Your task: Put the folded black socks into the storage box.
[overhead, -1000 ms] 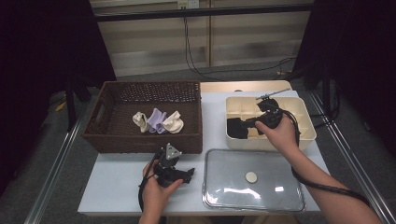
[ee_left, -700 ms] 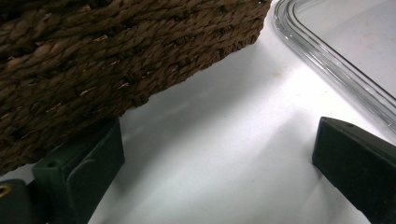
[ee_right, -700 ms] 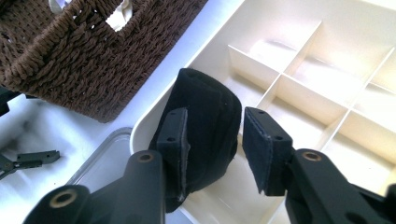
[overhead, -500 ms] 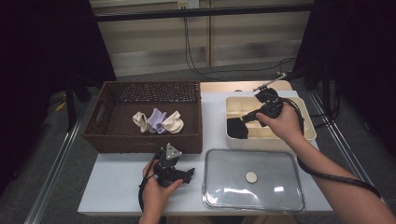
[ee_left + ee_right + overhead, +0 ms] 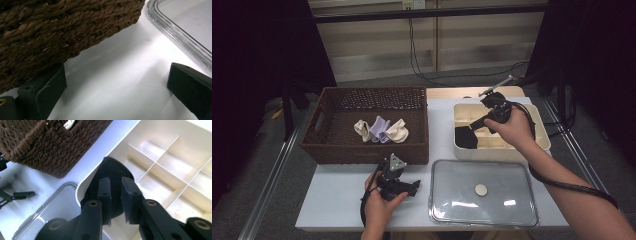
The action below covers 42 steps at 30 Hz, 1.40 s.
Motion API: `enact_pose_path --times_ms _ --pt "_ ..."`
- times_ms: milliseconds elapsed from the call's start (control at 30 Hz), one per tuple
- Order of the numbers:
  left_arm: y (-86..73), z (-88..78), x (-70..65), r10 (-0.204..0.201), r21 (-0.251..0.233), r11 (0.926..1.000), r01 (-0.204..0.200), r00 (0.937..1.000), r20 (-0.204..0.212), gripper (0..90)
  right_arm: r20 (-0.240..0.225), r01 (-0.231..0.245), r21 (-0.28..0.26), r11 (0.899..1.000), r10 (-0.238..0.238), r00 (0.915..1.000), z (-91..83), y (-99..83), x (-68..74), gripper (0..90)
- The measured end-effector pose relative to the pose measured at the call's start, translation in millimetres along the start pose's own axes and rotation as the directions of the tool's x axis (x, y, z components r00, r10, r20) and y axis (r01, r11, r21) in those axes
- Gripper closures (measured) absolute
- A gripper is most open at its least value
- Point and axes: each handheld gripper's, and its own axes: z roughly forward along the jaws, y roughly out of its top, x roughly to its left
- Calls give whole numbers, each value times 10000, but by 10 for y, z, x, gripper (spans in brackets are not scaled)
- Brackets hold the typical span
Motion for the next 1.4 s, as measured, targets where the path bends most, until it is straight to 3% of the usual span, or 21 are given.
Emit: enact_pose_path --times_ms 200,667,1400 --pt "1 -4 5 70 53 10000 -70 10000 4 18 63 268 299 9992 -270 9996 62 6 12 862" --pt "1 -4 6 86 61 9999 -86 10000 12 18 110 171 544 9984 -177 9998 263 -52 -41 853" --pt "1 -7 10 151 100 9998 -151 9999 5 18 -626 335 865 9957 -281 9976 605 -224 35 900"
